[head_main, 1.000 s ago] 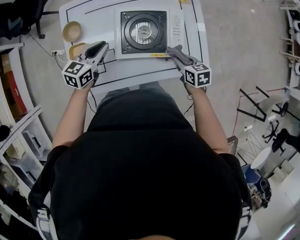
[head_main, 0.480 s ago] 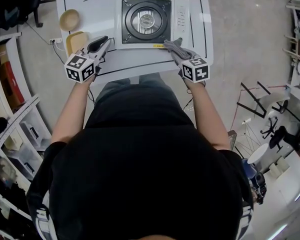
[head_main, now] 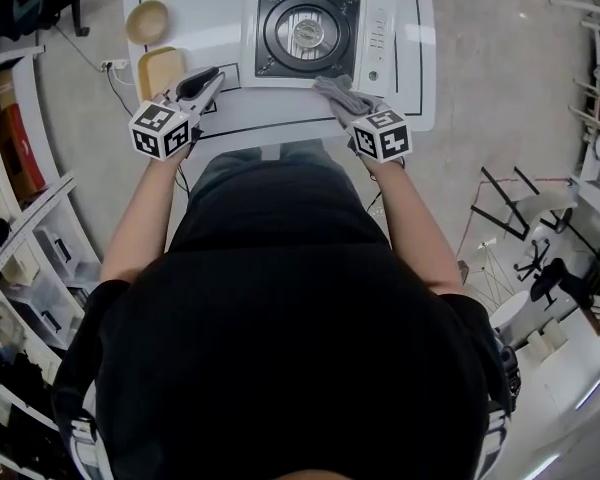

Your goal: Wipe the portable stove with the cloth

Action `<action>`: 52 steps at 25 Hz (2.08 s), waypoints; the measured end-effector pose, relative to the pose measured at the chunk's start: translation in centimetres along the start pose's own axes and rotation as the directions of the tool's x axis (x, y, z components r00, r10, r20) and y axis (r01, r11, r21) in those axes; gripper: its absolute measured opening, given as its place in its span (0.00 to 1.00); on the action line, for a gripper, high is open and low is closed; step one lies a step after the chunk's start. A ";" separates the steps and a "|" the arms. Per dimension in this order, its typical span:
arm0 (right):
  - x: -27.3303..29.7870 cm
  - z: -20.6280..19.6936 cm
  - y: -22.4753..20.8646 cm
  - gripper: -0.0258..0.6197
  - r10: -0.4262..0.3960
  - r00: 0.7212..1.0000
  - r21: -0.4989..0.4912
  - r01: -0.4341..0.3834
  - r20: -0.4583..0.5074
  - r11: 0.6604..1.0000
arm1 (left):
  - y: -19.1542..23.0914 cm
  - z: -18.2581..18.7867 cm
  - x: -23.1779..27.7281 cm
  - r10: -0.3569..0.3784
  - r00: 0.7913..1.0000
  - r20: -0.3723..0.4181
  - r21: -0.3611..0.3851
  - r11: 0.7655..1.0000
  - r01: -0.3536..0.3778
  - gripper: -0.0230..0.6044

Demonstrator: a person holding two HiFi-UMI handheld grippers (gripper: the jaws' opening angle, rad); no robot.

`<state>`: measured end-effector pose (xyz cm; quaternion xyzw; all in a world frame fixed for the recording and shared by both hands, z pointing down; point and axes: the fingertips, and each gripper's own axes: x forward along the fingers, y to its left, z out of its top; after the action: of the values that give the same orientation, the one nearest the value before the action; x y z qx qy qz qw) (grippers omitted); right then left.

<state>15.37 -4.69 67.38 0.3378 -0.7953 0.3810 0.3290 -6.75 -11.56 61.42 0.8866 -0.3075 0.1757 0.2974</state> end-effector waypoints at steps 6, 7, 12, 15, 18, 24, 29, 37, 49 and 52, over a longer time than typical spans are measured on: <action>2.4 1.1 3.0 0.21 0.055 0.998 -0.058 -0.057 -0.024 0.997 | 0.6 -0.8 -1.1 0.006 1.000 0.001 -0.015 1.000 -0.006 0.15; 2.8 1.2 3.6 0.21 0.065 0.997 -0.068 -0.067 -0.028 0.995 | 0.7 -0.9 -1.4 0.007 1.000 0.000 -0.017 1.000 -0.007 0.15; 4.5 2.0 6.0 0.21 0.103 0.994 -0.113 -0.108 -0.049 0.988 | 1.4 -1.5 -2.9 0.018 1.000 0.004 -0.032 0.999 -0.018 0.15; 5.4 2.5 7.2 0.21 0.122 0.991 -0.134 -0.128 -0.056 0.983 | 1.7 -2.0 -3.7 0.022 1.000 0.004 -0.037 0.999 -0.022 0.15; 6.3 3.0 8.3 0.21 0.137 0.989 -0.152 -0.145 -0.063 0.978 | 1.9 -2.3 -4.3 0.024 1.000 0.010 -0.045 0.999 -0.023 0.15; 8.0 4.0 10.5 0.21 0.164 0.983 -0.186 -0.176 -0.082 0.967 | 2.8 -2.8 -6.0 0.042 0.999 0.020 -0.060 0.997 -0.041 0.15; 9.3 4.8 12.3 0.21 0.184 0.978 -0.225 -0.203 -0.101 0.953 | 3.6 -3.1 -7.3 0.061 0.998 0.030 -0.075 0.995 -0.058 0.15; 11.2 6.0 15.5 0.21 0.224 0.964 -0.307 -0.257 -0.140 0.916 | 4.0 -3.8 -8.4 0.074 0.997 0.035 -0.092 0.993 -0.070 0.15; 13.6 7.0 18.4 0.21 0.279 0.911 -0.380 -0.385 -0.305 0.841 | 5.2 -3.9 -8.5 0.093 0.994 0.049 -0.122 0.989 -0.087 0.15; 14.0 8.1 16.9 0.21 0.274 0.898 -0.335 -0.390 -0.344 0.858 | 5.4 -3.9 -8.4 0.095 0.994 0.051 -0.130 0.988 -0.088 0.15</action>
<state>-7.89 -7.25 67.86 0.0625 -0.8465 0.3084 0.4295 -16.99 -8.82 62.47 0.8554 -0.3669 0.1439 0.3362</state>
